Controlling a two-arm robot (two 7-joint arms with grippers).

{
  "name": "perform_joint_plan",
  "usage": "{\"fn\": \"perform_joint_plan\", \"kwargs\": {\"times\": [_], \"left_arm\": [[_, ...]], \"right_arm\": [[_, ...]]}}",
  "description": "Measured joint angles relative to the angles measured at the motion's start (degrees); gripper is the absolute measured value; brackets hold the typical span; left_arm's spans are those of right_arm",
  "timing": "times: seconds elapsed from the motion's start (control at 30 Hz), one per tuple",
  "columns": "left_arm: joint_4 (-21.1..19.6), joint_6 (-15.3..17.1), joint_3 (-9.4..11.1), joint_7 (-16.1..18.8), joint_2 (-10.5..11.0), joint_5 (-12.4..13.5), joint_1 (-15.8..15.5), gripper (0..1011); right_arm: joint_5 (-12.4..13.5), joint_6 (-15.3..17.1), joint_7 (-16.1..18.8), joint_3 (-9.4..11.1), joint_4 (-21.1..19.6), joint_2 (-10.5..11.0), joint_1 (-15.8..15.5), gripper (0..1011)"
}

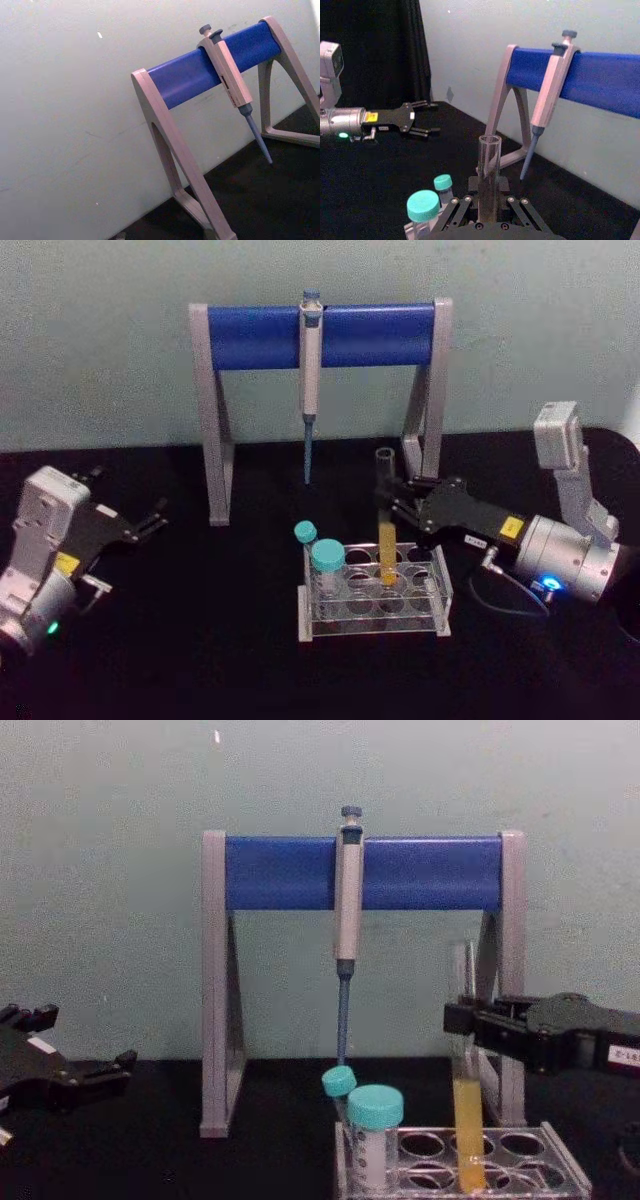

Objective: Pick up the test tube from the test tube rack, shake it, then place it back into the test tube rack.

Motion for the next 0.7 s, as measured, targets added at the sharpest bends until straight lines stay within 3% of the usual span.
{"fn": "perform_joint_plan", "kwargs": {"times": [0.7], "left_arm": [[0.00, 0.00, 0.00, 0.00, 0.00, 0.00, 0.00, 1001]], "right_arm": [[-1.37, 1.36, -0.07, -0.99, 1.35, -0.42, 0.75, 228]]}}
